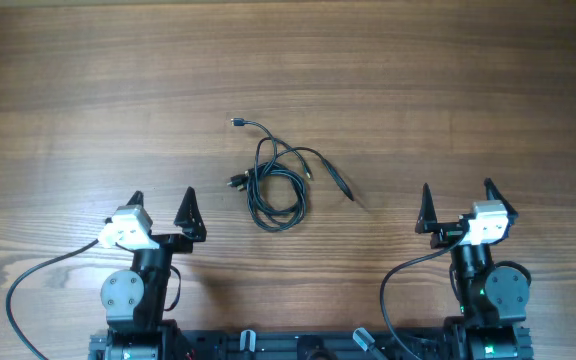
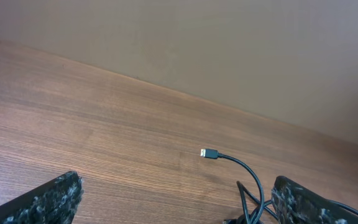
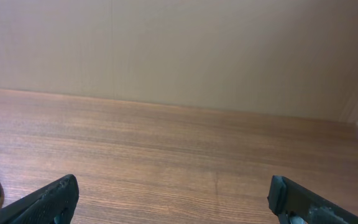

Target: Untangle cables

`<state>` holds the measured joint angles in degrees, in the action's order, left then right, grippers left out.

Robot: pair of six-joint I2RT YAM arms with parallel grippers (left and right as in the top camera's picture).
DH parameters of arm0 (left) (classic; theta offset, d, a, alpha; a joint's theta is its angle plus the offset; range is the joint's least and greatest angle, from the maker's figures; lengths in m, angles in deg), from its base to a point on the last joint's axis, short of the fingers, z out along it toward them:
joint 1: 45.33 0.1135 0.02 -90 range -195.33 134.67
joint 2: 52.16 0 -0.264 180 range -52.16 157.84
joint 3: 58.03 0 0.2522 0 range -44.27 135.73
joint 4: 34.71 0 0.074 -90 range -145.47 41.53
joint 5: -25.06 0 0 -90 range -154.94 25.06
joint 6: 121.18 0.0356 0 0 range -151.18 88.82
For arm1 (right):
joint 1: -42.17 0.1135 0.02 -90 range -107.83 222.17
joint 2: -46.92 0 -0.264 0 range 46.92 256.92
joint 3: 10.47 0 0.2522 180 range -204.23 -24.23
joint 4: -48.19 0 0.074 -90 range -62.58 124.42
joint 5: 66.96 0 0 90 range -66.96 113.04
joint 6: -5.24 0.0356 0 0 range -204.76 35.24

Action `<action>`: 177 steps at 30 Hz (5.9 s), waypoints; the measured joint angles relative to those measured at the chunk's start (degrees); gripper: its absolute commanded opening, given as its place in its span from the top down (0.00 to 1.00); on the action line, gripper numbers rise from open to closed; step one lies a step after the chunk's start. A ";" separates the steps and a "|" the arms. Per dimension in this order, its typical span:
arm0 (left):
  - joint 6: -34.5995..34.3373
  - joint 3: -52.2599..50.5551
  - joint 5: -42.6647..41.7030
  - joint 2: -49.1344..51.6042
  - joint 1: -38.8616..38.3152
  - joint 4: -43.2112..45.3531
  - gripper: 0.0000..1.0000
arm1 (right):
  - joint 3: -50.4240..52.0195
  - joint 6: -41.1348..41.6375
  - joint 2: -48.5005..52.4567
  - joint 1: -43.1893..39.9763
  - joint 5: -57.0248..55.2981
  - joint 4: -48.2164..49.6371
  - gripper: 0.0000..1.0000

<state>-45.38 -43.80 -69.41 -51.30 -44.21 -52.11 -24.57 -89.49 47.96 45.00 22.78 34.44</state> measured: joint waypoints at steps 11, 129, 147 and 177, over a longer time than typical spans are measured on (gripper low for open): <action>0.00 0.00 0.00 0.00 0.00 0.02 0.00 | -0.02 0.02 0.00 0.00 0.00 0.00 0.00; -5.03 54.64 3.54 81.00 -25.92 -34.84 0.00 | -0.02 0.02 0.02 0.00 0.00 0.02 0.00; -13.49 54.69 3.78 82.27 -25.92 -35.36 0.00 | -0.02 0.02 0.02 0.00 0.00 0.02 0.00; -20.90 54.71 8.11 96.85 -29.68 -29.38 0.67 | 0.00 0.02 0.02 0.00 0.00 0.02 0.00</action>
<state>-66.27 10.91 -61.30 45.55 -73.89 -81.49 -24.57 -89.47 47.98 45.00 22.78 34.46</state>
